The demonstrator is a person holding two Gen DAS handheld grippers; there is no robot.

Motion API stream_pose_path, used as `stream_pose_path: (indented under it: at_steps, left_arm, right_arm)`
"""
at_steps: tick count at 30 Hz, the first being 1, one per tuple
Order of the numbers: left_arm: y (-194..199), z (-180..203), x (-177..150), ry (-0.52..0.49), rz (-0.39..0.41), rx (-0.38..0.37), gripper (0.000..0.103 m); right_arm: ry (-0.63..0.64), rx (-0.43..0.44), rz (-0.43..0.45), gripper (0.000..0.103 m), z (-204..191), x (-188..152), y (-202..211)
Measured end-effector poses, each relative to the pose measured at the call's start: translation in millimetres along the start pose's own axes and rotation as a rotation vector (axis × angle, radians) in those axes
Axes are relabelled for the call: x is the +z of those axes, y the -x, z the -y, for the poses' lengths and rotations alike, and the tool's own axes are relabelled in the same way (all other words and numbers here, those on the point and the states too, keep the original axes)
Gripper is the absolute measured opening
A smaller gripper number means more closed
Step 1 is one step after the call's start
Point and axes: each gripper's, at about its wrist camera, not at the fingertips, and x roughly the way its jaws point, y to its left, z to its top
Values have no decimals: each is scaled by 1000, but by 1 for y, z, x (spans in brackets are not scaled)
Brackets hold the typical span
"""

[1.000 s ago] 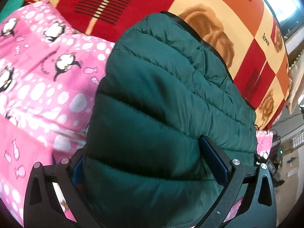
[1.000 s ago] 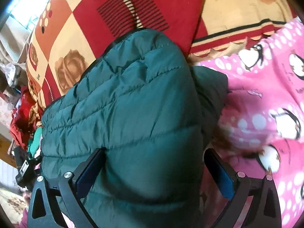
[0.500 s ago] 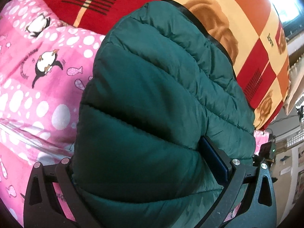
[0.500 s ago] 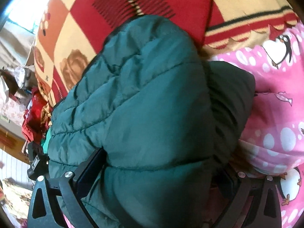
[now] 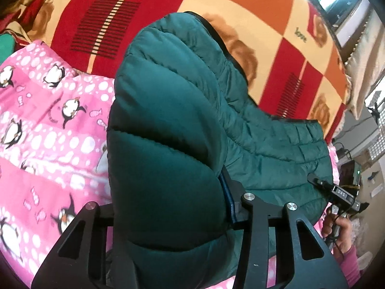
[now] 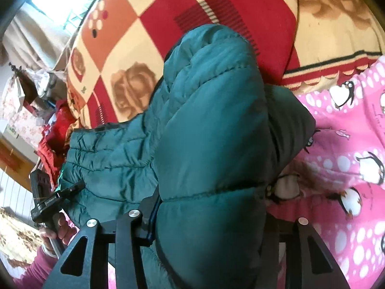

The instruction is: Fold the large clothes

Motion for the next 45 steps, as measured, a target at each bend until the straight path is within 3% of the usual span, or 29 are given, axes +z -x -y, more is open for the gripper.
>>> stream_pose_path:
  at_steps: [14, 22, 24, 25, 28, 30, 35, 40, 45]
  left_arm:
    - [76, 3, -62, -8, -31, -71, 40]
    - [96, -6, -96, 5, -67, -86, 41]
    - [91, -12, -102, 16, -79, -66, 45]
    - [85, -17, -105, 27, -91, -42, 48]
    - [69, -24, -113, 44, -117, 3, 69]
    - [65, -28, -116, 59, -119, 17, 77]
    - [79, -29, -115, 55, -95, 59, 78]
    - [115, -12, -118, -42, 37, 224, 78]
    - [149, 7, -124, -108, 155, 321, 78]
  right_arm:
    - [-10, 26, -39, 47, -28, -65, 54]
    - [-44, 10, -66, 49, -28, -100, 76]
    - [-67, -43, -80, 56, -19, -105, 70]
    - [-83, -75, -88, 65, -12, -107, 64]
    - [-152, -116, -95, 85, 10, -116, 48]
    - [-183, -93, -71, 86, 15, -120, 49]
    - [-131, -208, -15, 86, 0, -120, 75]
    - [-73, -322, 83, 86, -19, -119, 117]
    - [-14, -339, 162, 86, -46, -122, 141]
